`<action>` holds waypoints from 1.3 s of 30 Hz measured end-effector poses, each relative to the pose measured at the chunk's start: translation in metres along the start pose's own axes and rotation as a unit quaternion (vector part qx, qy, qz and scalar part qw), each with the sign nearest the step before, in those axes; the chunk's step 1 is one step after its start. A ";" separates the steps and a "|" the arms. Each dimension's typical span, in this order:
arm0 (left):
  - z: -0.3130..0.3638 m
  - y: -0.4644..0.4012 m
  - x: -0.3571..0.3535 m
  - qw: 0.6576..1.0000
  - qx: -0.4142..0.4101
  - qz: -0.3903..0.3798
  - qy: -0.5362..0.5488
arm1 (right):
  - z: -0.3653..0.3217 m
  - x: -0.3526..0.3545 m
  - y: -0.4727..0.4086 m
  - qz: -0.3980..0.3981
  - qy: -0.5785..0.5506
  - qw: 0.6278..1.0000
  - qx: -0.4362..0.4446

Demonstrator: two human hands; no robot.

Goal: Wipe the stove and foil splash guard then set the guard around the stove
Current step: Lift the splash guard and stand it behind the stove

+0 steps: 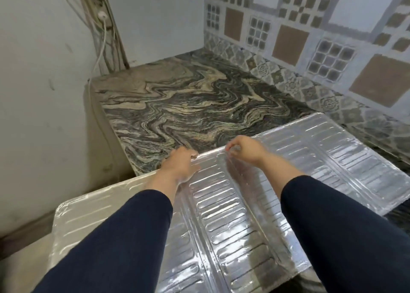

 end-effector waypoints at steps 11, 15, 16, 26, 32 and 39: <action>-0.004 -0.009 -0.005 0.999 0.018 0.034 0.010 | 0.004 -0.016 -0.054 -0.051 0.082 0.995 0.011; -0.005 -0.008 -0.006 0.999 0.017 0.046 0.024 | 0.005 -0.015 -0.053 -0.068 0.051 0.996 0.035; -0.006 -0.008 -0.006 0.998 0.015 0.050 0.026 | 0.007 -0.013 -0.052 -0.057 0.063 0.996 0.031; -0.007 -0.021 -0.009 0.998 0.038 0.035 0.024 | 0.013 -0.017 -0.050 -0.083 0.060 0.995 0.011; -0.002 -0.023 0.010 0.996 -0.007 0.060 0.069 | 0.003 0.009 -0.045 -0.075 -0.039 0.996 0.031; 0.033 -0.014 0.098 0.977 -0.111 0.133 0.127 | -0.027 0.103 -0.026 0.038 -0.012 0.997 0.064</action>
Point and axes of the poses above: each hand's wrist, its own y-axis away from the middle knuckle, its own x-axis out of the back of the hand, z = x × y, the point moved 3 cm from there along -y, towards the middle knuckle, and after that the axes turned 8 degrees about y, right-handed, at the moved point
